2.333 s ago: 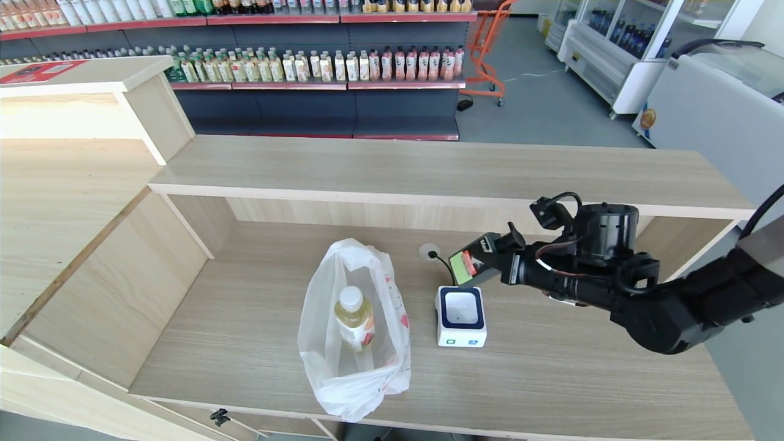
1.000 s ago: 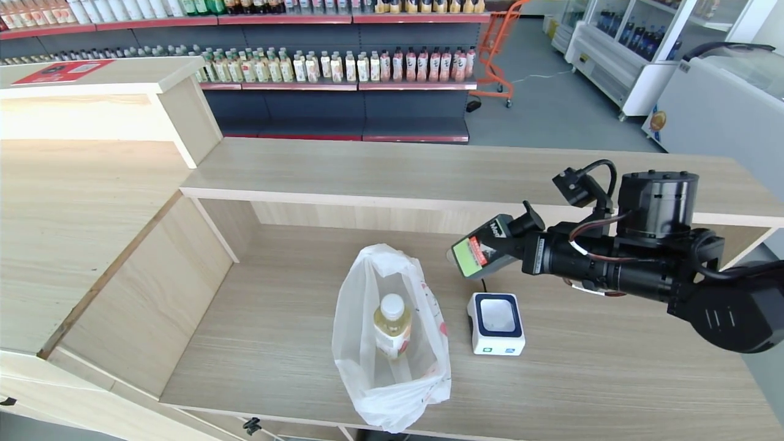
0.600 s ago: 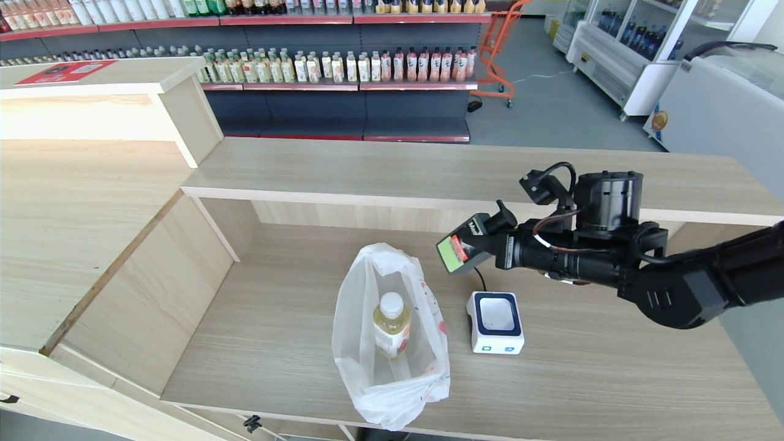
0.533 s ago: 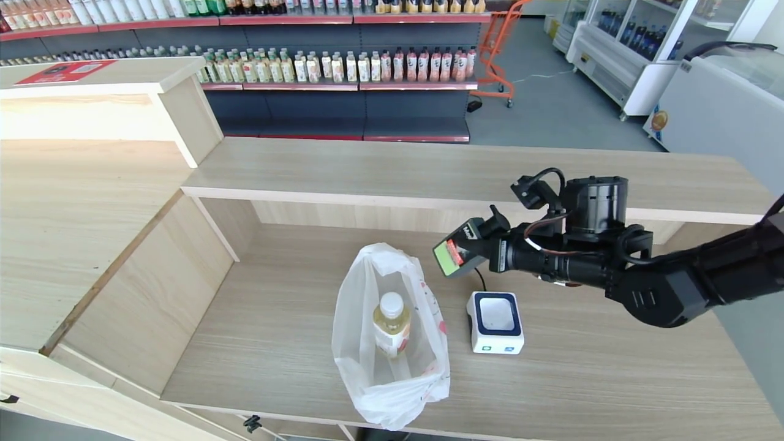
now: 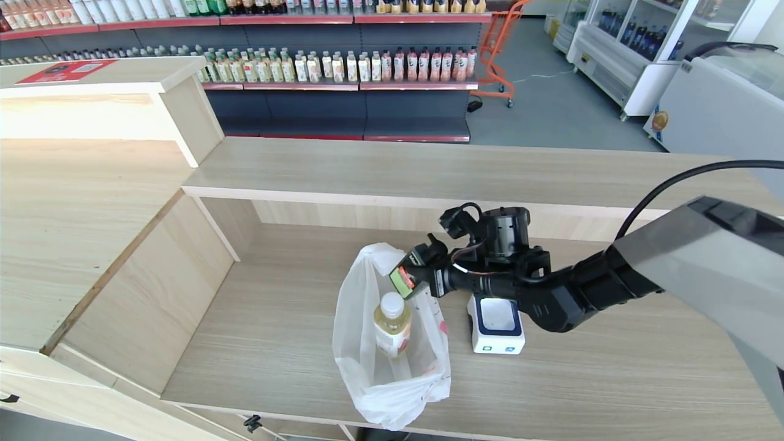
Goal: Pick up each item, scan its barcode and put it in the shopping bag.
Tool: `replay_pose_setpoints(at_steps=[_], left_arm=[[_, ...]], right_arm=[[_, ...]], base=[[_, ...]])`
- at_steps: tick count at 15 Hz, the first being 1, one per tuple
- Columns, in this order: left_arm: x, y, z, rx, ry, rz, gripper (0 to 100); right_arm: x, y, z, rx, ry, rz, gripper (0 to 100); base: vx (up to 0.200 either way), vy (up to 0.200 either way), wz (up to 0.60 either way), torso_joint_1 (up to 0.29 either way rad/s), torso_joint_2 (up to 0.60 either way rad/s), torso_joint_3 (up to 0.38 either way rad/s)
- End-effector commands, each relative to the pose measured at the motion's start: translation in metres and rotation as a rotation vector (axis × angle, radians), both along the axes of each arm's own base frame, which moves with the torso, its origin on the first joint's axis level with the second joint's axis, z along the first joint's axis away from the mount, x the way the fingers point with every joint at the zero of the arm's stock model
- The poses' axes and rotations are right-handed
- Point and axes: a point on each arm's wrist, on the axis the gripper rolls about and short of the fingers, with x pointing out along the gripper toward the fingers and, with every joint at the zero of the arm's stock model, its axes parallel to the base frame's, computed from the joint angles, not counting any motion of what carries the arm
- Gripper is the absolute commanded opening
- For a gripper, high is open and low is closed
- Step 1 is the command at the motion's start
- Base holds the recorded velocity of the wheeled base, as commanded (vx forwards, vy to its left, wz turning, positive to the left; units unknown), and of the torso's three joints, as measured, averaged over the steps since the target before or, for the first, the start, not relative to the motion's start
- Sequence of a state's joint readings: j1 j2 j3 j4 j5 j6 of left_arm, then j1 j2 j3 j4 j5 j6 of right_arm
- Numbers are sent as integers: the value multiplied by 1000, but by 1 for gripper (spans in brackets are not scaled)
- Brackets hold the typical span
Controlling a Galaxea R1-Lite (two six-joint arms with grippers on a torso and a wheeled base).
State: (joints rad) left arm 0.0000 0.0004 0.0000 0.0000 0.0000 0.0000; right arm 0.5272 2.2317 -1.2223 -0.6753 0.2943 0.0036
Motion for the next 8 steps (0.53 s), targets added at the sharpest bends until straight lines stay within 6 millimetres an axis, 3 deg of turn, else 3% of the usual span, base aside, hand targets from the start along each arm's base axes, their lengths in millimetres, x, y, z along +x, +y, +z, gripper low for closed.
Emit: replay_pose_setpoints(at_steps=[1,4,8], left_arm=[[0,0,0,0,0,0,100],[0,0,0,0,0,0,100],[0,0,0,0,0,0,100]], right_arm=[[7,13,-25,-41,7,27,0],[15,17,-45,-117,-35,50,0],[23,4,-63,-232,-80,10,0]], base=[[0,0,0,0,0,0],[0,0,0,0,0,0],[0,0,0,0,0,0]])
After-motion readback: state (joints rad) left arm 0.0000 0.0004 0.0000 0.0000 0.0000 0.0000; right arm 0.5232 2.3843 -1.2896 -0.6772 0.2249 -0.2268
